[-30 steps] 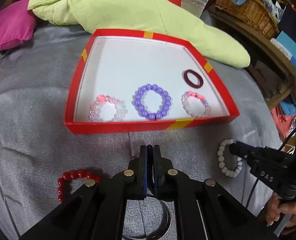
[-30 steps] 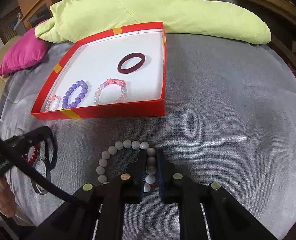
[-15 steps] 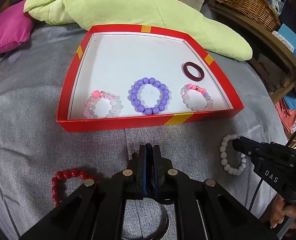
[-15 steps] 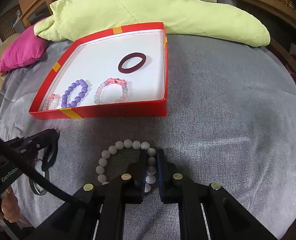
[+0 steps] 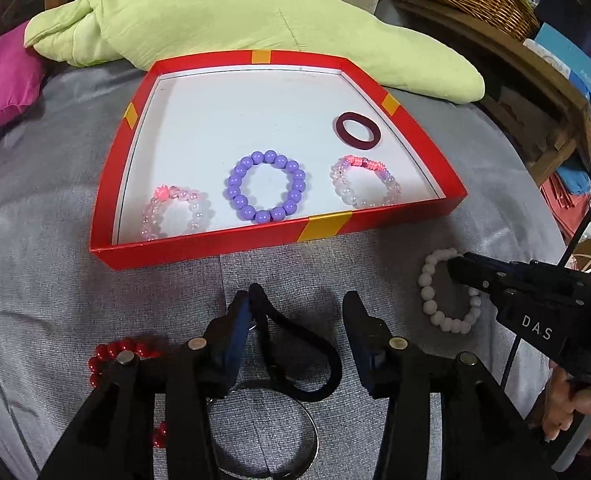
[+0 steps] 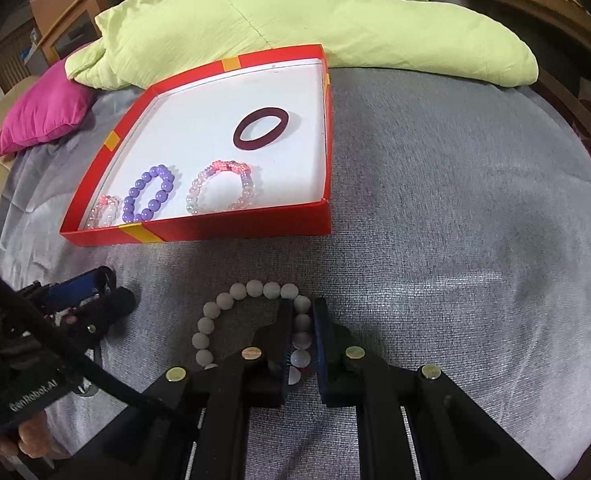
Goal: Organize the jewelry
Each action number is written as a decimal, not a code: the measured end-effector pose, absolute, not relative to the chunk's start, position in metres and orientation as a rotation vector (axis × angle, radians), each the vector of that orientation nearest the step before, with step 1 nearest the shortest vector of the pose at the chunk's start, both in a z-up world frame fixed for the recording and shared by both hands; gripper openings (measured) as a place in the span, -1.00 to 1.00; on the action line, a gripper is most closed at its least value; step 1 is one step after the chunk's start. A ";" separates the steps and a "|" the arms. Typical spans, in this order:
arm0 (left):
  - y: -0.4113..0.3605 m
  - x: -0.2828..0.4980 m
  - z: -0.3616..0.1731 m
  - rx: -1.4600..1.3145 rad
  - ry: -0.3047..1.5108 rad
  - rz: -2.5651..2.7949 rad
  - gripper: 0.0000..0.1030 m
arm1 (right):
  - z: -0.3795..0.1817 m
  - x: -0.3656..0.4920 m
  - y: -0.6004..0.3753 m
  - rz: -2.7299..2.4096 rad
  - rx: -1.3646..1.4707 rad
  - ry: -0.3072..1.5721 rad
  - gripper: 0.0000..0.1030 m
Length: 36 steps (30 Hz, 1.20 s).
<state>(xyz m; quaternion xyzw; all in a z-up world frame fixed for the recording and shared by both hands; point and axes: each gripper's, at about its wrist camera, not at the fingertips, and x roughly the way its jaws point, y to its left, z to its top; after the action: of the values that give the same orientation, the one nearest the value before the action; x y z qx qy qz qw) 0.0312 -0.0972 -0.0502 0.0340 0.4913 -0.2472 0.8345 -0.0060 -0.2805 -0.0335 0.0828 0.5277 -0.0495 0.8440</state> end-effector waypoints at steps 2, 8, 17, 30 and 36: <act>-0.095 0.031 -0.050 0.061 1.042 -0.524 -0.06 | -0.033 -0.006 -0.283 -0.102 0.186 1.117 -0.75; -0.093 0.033 -0.050 0.066 1.036 -0.501 -0.36 | -0.032 -0.006 -0.284 -0.104 0.198 1.119 -0.75; -0.088 0.036 -0.051 0.055 1.035 -0.470 -0.82 | -0.031 -0.009 -0.280 -0.118 0.189 1.112 -0.76; -0.078 0.033 -0.040 0.062 0.998 -0.449 -0.87 | -0.027 -0.010 -0.283 -0.110 0.263 1.097 -0.79; -0.069 0.031 -0.034 0.058 0.984 -0.437 -0.87 | -0.023 -0.010 -0.276 -0.085 0.282 1.086 -0.79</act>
<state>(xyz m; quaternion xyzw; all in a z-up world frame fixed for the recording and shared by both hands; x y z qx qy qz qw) 0.0313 -0.0686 -0.0341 0.0275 0.4683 -0.2083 0.8582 -0.0099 -0.2764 -0.0232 0.1335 0.5150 -0.0401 0.8458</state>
